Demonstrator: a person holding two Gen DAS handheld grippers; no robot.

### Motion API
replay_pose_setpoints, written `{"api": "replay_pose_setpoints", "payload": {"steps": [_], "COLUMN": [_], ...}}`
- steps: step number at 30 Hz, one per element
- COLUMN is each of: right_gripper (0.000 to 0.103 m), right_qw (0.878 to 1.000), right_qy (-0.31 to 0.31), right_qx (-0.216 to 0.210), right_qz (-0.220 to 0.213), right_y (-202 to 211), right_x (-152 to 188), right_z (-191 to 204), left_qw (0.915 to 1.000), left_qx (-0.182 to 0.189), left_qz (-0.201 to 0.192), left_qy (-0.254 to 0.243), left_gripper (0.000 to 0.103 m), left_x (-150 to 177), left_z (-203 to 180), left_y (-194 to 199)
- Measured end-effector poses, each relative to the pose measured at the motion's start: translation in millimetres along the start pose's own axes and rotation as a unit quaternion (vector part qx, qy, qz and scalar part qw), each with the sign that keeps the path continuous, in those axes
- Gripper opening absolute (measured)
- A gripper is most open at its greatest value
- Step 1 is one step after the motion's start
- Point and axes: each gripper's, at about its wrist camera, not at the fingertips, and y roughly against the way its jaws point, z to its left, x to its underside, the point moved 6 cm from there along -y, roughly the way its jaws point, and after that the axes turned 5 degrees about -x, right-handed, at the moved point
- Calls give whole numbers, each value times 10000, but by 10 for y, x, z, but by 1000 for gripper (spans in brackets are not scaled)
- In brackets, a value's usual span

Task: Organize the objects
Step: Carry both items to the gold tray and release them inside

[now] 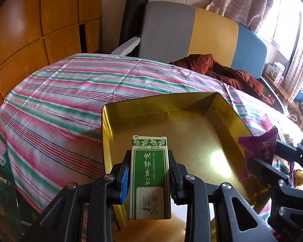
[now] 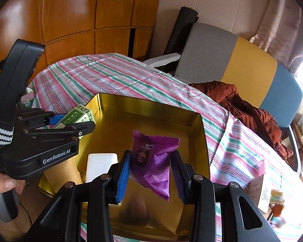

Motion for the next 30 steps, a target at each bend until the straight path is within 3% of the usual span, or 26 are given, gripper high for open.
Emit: {"api": "replay_pose_setpoints", "payload": {"steps": [5,9,11,23,24,27,30], "right_gripper": [40,40,40,42,43,70,74], "right_qw": [9998,9992,9987,9945,9932,9937,9937], "right_qy": [-162,-314,-391,-779,-831,-870,-911], "right_qx": [-81,-185,-249,-676,-805,-710,-659], "right_qz": [117,174,213,192,147,20,-18], "right_y": [-133,-212,-267,-566,-574,-554,-490], "right_x": [-3,-23,-41,-381,-422,-502,-453], "right_z": [-16,-33,-37,11,24,17,6], "left_qw": [9999,9988,9982,9949,9950,9958,9963], "left_qx": [40,64,57,-148,-164,-240,-216], "left_qz": [9,67,81,129,92,-44,-100], "left_qy": [123,473,588,993,984,887,824], "left_gripper": [31,45,45,45,45,45,45], "left_x": [-105,-132,-106,404,439,483,507], "left_z": [122,297,384,660,650,605,526], "left_y": [-62,-53,-37,197,239,333,383]}}
